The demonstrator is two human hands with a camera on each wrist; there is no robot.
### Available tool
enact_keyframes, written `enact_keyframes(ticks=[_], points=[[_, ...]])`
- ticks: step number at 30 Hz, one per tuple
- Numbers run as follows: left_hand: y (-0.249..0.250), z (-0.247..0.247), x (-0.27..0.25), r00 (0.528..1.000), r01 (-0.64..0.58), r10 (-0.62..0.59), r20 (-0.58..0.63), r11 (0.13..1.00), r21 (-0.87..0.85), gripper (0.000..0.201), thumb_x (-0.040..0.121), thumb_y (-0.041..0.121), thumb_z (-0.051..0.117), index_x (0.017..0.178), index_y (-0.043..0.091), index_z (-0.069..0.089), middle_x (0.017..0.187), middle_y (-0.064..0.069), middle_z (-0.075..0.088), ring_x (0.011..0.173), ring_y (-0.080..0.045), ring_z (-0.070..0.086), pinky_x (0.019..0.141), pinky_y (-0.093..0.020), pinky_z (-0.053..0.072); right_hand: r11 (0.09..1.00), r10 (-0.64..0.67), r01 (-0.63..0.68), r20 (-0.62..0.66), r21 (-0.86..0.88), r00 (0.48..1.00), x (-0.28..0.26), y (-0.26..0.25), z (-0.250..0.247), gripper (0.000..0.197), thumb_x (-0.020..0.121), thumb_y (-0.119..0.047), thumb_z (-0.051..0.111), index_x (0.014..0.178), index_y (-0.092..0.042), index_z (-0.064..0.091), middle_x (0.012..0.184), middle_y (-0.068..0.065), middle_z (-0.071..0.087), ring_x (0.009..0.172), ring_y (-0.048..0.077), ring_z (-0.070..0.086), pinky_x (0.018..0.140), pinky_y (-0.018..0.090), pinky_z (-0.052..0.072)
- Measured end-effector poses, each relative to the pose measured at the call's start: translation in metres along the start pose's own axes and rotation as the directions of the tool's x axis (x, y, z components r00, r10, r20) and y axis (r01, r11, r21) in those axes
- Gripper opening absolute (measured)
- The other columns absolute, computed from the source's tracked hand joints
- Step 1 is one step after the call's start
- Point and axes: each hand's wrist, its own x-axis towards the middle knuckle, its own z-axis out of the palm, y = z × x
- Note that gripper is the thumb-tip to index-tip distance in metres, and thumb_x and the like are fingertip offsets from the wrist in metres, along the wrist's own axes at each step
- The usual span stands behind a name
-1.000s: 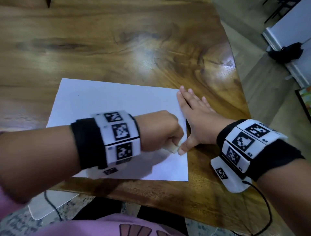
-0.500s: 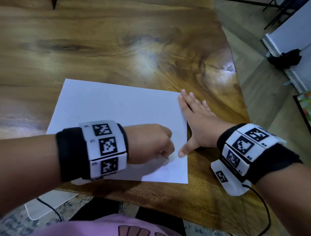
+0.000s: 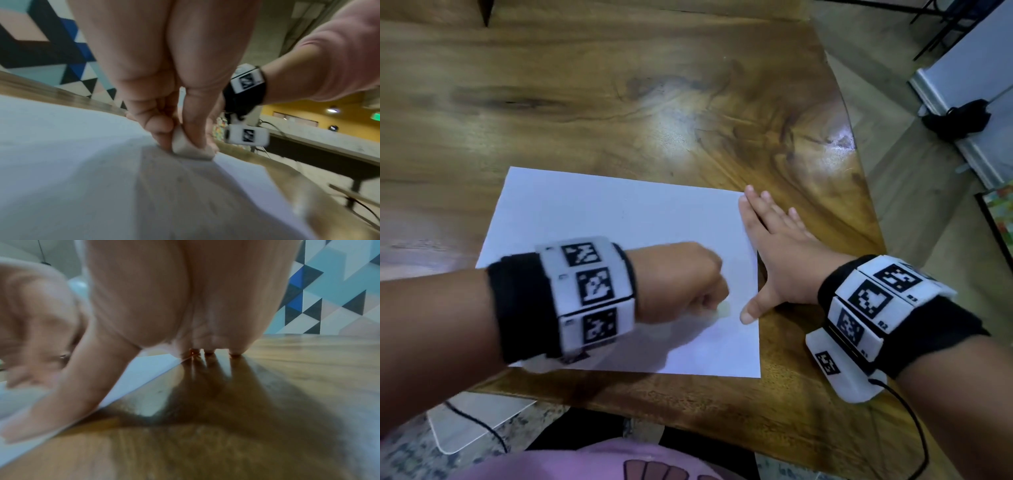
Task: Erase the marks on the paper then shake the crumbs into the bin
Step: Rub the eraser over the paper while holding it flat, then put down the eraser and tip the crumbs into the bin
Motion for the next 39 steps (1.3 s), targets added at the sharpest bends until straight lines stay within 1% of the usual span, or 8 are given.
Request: enact_keyframes(ticks=[5,10,13,18,22,25,33,39], points=[[-0.017,0.001,-0.018,0.990,-0.017,0.008,0.142,0.998,0.065,0.012,0.075,0.007,0.059,0.069,0.016,0.066,0.071,0.003,0.063,0.065,-0.006,0.057,0.065,-0.013,0.044,1.000,0.003,-0.003,0.000,-0.011,1.000,0.000,0.000,0.000,0.156,0.044,-0.064,0.079,0.139,-0.014,-0.034,0.146,-0.003,-0.042,0.136,0.013,-0.034,0.116,0.040,-0.014],[-0.003,-0.012,0.003,0.994,-0.057,0.074,-0.082,0.979,0.196,0.011,0.083,0.015,0.053,0.083,0.012,0.063,0.083,-0.001,0.048,0.075,-0.022,0.050,0.066,-0.030,0.038,1.000,0.008,-0.008,0.009,-0.003,1.000,0.000,-0.001,0.001,0.156,0.044,-0.064,0.079,0.138,-0.015,-0.035,0.144,-0.004,-0.044,0.134,0.011,-0.037,0.116,0.039,-0.016],[-0.008,-0.004,-0.014,0.993,-0.106,0.092,0.076,0.973,0.203,0.010,0.079,0.008,0.053,0.076,0.013,0.062,0.079,0.001,0.045,0.070,-0.015,0.041,0.054,-0.024,0.025,1.000,0.005,-0.005,0.005,0.002,1.000,0.001,0.000,0.001,0.156,0.044,-0.064,0.080,0.138,-0.016,-0.036,0.144,-0.005,-0.045,0.132,0.010,-0.038,0.115,0.039,-0.017],[-0.029,-0.036,-0.016,0.985,0.170,-0.171,-0.001,0.981,-0.091,0.010,0.078,0.012,0.064,0.085,0.008,0.069,0.081,-0.002,0.062,0.079,-0.016,0.057,0.066,-0.008,0.039,1.000,-0.009,0.009,-0.011,-0.021,1.000,0.000,0.000,0.000,0.155,0.046,-0.064,0.079,0.137,-0.014,-0.035,0.137,-0.007,-0.048,0.127,0.008,-0.040,0.114,0.038,-0.017],[-0.067,-0.100,0.003,0.819,0.311,-0.287,-0.497,0.950,-0.036,0.017,0.074,0.008,0.065,0.088,0.014,0.071,0.080,-0.006,0.066,0.074,-0.024,0.058,0.063,-0.023,0.037,1.000,0.004,-0.004,-0.012,-0.018,1.000,0.000,-0.002,-0.001,0.154,0.047,-0.062,0.079,0.137,-0.015,-0.037,0.139,-0.006,-0.048,0.128,0.009,-0.041,0.113,0.037,-0.018],[-0.091,-0.125,0.019,0.690,0.468,-0.457,-0.561,0.873,-0.135,0.017,0.076,0.007,0.061,0.090,0.013,0.070,0.081,-0.008,0.061,0.075,-0.021,0.052,0.067,-0.025,0.036,1.000,0.008,-0.009,-0.030,-0.015,1.000,-0.001,-0.006,-0.003,0.151,0.050,-0.060,0.079,0.138,-0.013,-0.035,0.145,-0.002,-0.043,0.131,0.010,-0.038,0.115,0.035,-0.016],[-0.121,-0.127,0.029,0.706,0.534,-0.512,-0.490,0.839,-0.107,0.026,0.083,0.014,0.058,0.108,0.013,0.065,0.118,-0.012,0.063,0.108,-0.028,0.056,0.080,-0.028,0.042,0.950,0.159,-0.065,-0.292,0.307,0.943,0.003,-0.017,-0.017,0.098,0.065,-0.042,0.079,0.142,-0.017,0.024,0.144,-0.006,0.020,0.132,0.014,0.018,0.109,0.027,0.024],[-0.126,-0.121,-0.022,0.649,0.538,-0.546,-0.529,0.822,-0.188,0.031,0.083,0.011,0.058,0.114,0.016,0.061,0.117,-0.017,0.059,0.107,-0.032,0.054,0.089,-0.033,0.042,0.946,0.268,-0.209,-0.240,0.247,0.933,0.019,-0.022,-0.033,0.095,0.053,-0.041,0.086,0.129,-0.016,0.034,0.126,0.001,0.031,0.121,0.020,0.028,0.102,0.031,0.033]])
